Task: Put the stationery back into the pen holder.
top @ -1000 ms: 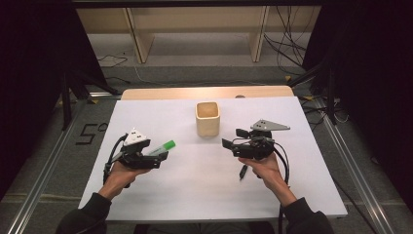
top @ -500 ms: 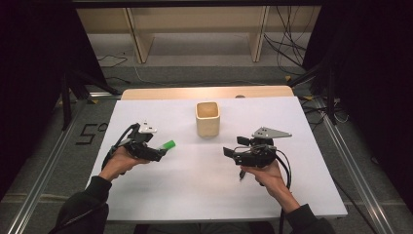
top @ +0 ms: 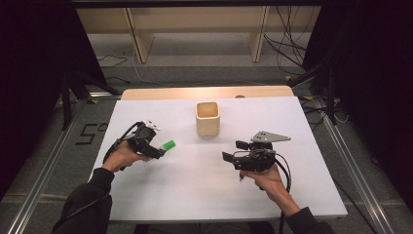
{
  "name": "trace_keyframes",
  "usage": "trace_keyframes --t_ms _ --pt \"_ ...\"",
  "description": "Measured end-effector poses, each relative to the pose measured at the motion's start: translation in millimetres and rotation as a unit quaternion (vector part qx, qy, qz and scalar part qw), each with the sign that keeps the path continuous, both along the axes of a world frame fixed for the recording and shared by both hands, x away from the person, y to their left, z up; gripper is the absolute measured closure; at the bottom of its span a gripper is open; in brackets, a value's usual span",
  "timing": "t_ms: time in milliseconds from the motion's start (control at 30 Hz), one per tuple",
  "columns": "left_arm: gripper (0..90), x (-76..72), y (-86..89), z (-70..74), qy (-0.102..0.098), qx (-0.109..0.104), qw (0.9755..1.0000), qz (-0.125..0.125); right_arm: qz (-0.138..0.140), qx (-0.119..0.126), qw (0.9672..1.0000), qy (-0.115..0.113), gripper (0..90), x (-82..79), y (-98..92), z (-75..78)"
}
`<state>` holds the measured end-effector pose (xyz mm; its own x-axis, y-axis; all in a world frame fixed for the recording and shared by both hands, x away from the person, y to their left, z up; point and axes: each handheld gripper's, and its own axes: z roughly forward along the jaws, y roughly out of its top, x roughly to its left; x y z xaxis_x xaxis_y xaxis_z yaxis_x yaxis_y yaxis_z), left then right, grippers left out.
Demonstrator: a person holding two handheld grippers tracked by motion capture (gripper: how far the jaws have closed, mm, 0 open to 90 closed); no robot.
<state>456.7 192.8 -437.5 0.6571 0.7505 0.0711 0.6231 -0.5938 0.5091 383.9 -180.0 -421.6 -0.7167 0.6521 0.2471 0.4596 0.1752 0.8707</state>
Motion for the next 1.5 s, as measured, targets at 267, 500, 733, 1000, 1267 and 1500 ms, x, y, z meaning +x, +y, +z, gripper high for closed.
trace_keyframes --t_ms 267,500,733,1000,1267,1500 --pt "30.0 11.4 1.2 -9.5 0.029 0.026 0.9992 0.003 0.001 0.000 1.0000 0.005 26.1 -3.0 -1.1 -1.9" --pt "37.4 12.6 5.7 -17.0 0.041 0.036 0.9985 0.001 0.004 -0.001 1.0000 0.005 26.1 -3.2 -0.3 -3.5" --pt "46.7 14.8 7.0 -22.3 0.054 0.046 0.9974 -0.007 0.005 -0.002 1.0000 0.006 26.1 -3.1 0.5 -4.8" --pt "55.4 16.9 5.2 -27.8 0.067 0.055 0.9961 -0.017 0.004 -0.002 1.0000 0.008 26.2 -2.5 0.4 -5.3" --pt "64.6 18.7 2.0 -26.7 0.082 0.064 0.9942 -0.025 0.004 -0.002 1.0000 0.008 26.3 -2.1 0.8 -5.9" --pt "65.5 18.6 4.5 -27.2 0.083 0.052 0.9950 -0.018 0.005 -0.002 1.0000 0.008 26.4 -2.7 1.5 -5.8"
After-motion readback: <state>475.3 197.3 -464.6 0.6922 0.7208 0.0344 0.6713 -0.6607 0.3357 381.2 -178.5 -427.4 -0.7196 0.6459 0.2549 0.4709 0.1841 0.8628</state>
